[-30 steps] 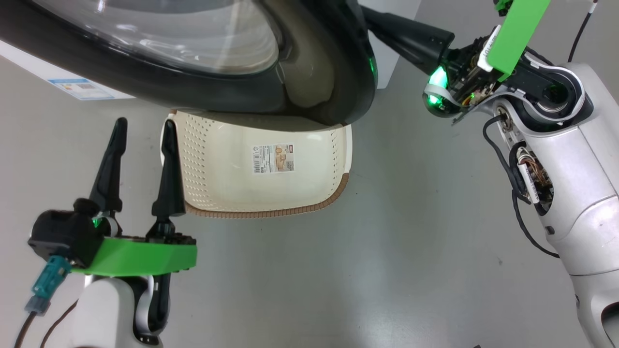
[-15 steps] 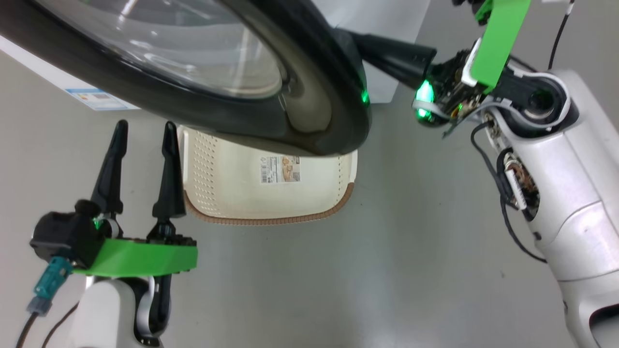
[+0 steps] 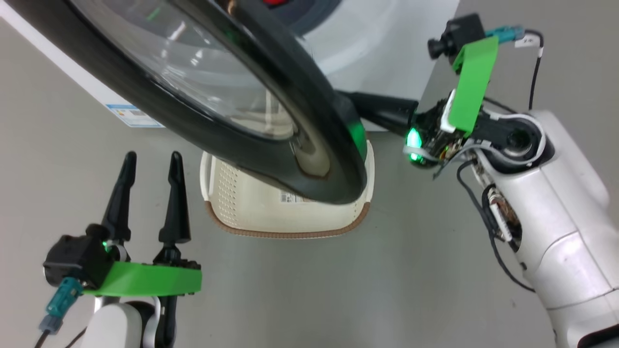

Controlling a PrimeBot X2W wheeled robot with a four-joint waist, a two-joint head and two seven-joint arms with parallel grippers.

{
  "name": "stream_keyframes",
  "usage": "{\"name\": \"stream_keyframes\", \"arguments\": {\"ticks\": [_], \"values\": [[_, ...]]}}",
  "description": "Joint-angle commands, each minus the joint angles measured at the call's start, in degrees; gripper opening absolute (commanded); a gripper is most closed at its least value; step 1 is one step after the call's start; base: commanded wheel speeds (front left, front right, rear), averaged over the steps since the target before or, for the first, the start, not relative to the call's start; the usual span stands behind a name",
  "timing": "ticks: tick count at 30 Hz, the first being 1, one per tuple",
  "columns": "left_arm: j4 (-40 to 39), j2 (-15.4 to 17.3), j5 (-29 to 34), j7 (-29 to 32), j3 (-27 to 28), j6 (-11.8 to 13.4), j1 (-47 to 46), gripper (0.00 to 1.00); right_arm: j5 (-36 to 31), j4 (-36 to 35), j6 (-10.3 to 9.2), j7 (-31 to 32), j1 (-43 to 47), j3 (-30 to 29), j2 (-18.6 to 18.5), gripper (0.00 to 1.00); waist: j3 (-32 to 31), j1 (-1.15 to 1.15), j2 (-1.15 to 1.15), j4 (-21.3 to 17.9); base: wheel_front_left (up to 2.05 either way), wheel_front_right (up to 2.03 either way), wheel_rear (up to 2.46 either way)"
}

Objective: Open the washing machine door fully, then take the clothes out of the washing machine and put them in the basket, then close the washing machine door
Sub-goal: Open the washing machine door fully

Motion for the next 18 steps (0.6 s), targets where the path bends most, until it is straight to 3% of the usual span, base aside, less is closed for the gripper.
{"name": "stream_keyframes", "arguments": {"ticks": [1, 18], "values": [[-1.2, 1.4, -0.3, -0.3, 1.6, 0.4, 0.7, 1.00, -0.7, -1.4, 0.29, 0.6, 1.4, 1.1, 2.0, 0.00, -1.3, 0.00, 0.00, 1.0, 0.00, 0.00, 0.00], [0.3, 1.4, -0.3, -0.3, 2.0, 0.5, 4.9, 1.00, -0.5, -1.6, 0.29, 2.0, 8.4, 5.7, 2.5, 0.00, -9.0, 0.00, 0.00, 5.9, 0.00, 0.00, 0.00]]}}
